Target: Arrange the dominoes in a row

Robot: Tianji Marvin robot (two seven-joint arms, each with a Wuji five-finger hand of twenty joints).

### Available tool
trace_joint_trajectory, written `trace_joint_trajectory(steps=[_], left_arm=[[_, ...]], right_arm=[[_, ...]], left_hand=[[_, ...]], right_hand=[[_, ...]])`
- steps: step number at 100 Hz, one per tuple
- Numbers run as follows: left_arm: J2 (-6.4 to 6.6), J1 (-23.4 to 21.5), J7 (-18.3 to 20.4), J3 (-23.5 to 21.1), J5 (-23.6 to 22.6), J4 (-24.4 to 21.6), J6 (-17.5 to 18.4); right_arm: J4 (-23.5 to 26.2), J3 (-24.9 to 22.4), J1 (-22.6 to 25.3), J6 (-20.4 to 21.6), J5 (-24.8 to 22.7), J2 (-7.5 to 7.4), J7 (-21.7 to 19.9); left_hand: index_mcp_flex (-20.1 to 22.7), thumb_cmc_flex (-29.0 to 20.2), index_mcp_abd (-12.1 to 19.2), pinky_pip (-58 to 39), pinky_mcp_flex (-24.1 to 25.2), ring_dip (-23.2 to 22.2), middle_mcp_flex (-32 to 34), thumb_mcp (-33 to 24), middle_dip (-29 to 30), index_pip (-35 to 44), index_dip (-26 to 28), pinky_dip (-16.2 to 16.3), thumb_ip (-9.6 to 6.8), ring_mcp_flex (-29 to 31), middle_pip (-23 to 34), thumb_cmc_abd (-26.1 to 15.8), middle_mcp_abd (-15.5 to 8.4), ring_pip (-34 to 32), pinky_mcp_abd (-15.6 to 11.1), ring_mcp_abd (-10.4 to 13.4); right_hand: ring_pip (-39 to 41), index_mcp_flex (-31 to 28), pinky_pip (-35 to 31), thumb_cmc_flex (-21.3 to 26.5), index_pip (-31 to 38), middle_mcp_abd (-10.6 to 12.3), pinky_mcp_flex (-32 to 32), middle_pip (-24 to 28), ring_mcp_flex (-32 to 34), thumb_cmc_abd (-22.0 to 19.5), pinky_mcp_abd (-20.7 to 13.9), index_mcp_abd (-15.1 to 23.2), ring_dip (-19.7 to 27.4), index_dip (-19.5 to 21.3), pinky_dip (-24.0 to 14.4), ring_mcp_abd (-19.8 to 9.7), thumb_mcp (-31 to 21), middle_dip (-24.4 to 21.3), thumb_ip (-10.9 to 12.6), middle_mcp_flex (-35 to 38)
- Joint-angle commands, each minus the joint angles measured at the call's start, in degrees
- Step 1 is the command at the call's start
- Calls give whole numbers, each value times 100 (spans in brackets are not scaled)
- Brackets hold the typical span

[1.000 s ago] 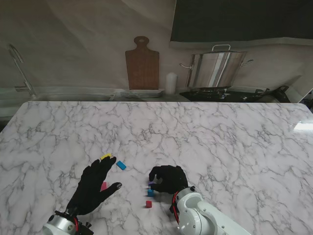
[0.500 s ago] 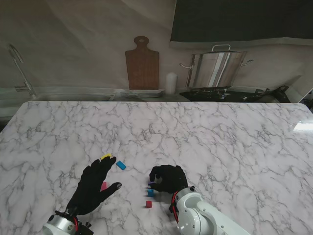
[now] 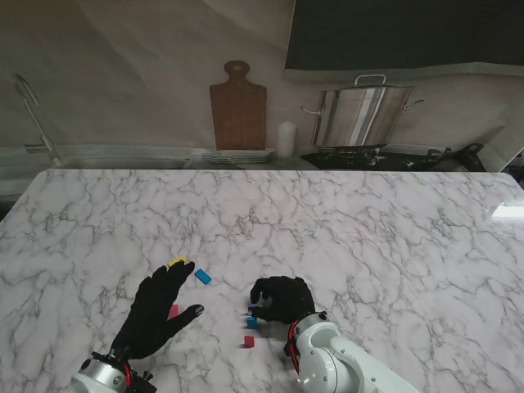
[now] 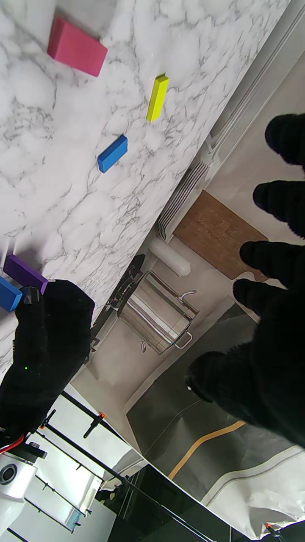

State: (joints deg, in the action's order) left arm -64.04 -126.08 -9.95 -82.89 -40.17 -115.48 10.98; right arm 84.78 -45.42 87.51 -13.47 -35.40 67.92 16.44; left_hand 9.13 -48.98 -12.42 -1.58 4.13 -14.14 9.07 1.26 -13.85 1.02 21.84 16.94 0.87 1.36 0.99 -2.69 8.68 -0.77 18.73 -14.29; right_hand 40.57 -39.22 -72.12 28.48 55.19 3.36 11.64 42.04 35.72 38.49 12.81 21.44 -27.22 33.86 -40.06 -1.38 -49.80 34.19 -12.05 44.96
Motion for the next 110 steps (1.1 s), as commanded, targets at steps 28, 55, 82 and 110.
trace_joint_trajectory(steps=[28,55,82,110], left_arm=[[-7,-29,71,15,-16,-28,6],[-7,-36,68,16,-19,-31,9],[-5,-32,78,21,-19,-29,11],[-5,-28,77,24,-21,-27,16]], right_arm=[[54,-27,46,21,-24,-8,-22],[77,-47,61,39,-11,-4,-5],[87,-64,57,48,-8,8,41],[239,-147,105,46,-60,12,119]], left_hand=[[-161,-61,12,-17,62,60,-107,-10,-33,39,57,65,-62,-73,-54,89,-76,40,-95,28],[-161,-61,12,-17,62,61,-107,-9,-33,39,57,65,-62,-73,-55,87,-82,42,-95,30],[-162,-64,14,-18,62,60,-106,-14,-33,39,57,66,-63,-73,-55,87,-76,40,-97,29],[-164,-53,19,-18,64,61,-106,-8,-32,32,53,68,-62,-73,-55,83,-75,41,-93,29]], right_hand=[[-15,305,1,-296,-344,-6,-59,-17,-153,-70,-35,-120,19,-144,-115,-24,2,2,67,-160],[-26,319,4,-326,-444,-8,-59,-26,-163,-112,-38,-122,21,-151,-116,-25,9,-4,81,-173],[-38,333,13,-337,-516,-12,-75,-35,-174,-143,-36,-129,24,-160,-116,-19,11,-9,99,-189],[-50,327,10,-350,-554,-13,-74,-52,-174,-151,-26,-160,27,-167,-124,-19,24,-20,107,-200]])
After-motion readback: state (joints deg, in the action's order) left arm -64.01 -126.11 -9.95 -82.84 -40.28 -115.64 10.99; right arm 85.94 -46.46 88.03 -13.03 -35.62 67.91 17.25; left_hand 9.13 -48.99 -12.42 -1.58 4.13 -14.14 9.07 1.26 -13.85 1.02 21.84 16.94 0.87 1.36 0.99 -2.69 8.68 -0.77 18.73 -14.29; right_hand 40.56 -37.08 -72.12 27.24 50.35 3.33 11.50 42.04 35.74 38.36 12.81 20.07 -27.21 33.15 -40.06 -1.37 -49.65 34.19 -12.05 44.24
